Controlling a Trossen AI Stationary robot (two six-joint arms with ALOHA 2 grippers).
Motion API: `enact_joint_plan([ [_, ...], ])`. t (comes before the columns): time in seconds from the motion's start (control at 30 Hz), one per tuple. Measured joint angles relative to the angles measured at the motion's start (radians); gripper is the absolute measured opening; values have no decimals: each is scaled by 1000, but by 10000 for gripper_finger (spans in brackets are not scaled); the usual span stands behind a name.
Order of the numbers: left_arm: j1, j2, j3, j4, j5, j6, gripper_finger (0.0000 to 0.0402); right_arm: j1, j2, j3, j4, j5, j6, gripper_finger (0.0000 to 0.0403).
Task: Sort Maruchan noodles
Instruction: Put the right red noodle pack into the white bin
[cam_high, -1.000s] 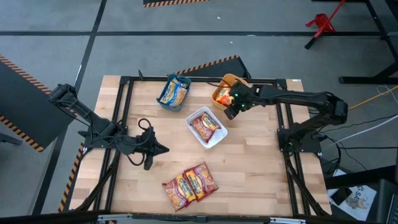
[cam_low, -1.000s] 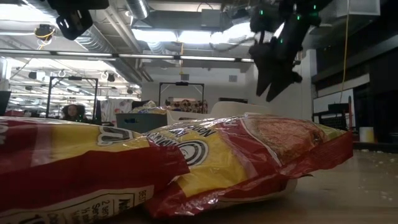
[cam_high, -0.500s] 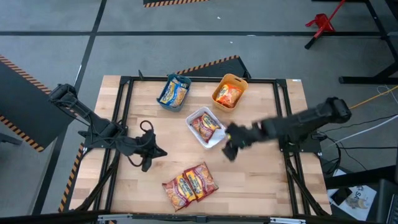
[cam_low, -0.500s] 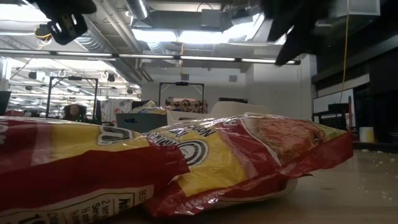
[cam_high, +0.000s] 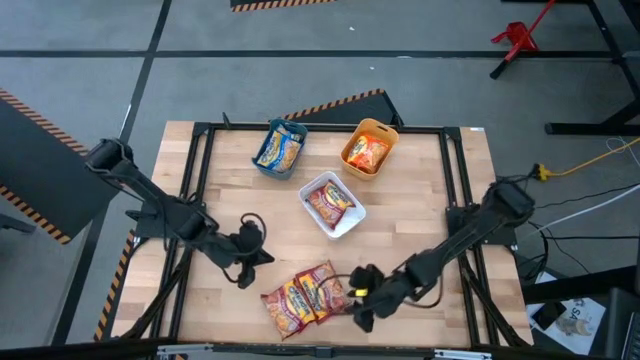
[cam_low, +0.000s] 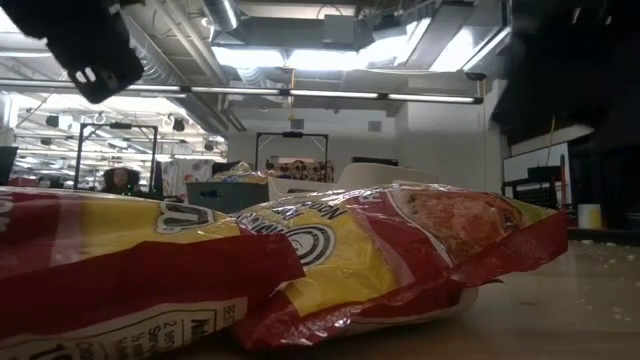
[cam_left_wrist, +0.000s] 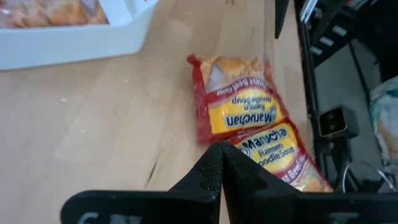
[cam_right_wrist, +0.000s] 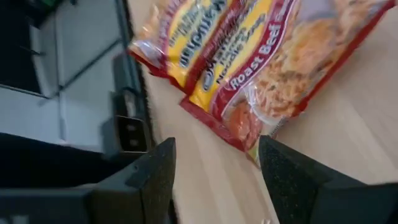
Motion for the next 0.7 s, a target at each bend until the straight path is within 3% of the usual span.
enact_joint_plan([
  [0.2, 0, 94, 0, 49, 24, -3, 0, -1, 122, 64, -18, -24, 5, 240],
  [0.47, -8, 219, 0, 149, 60, 3, 0, -8, 142, 68, -55, 62, 54, 324],
  [0.7, -13, 334, 1, 300, 67, 4, 0, -23, 142, 68, -98, 56, 41, 342],
])
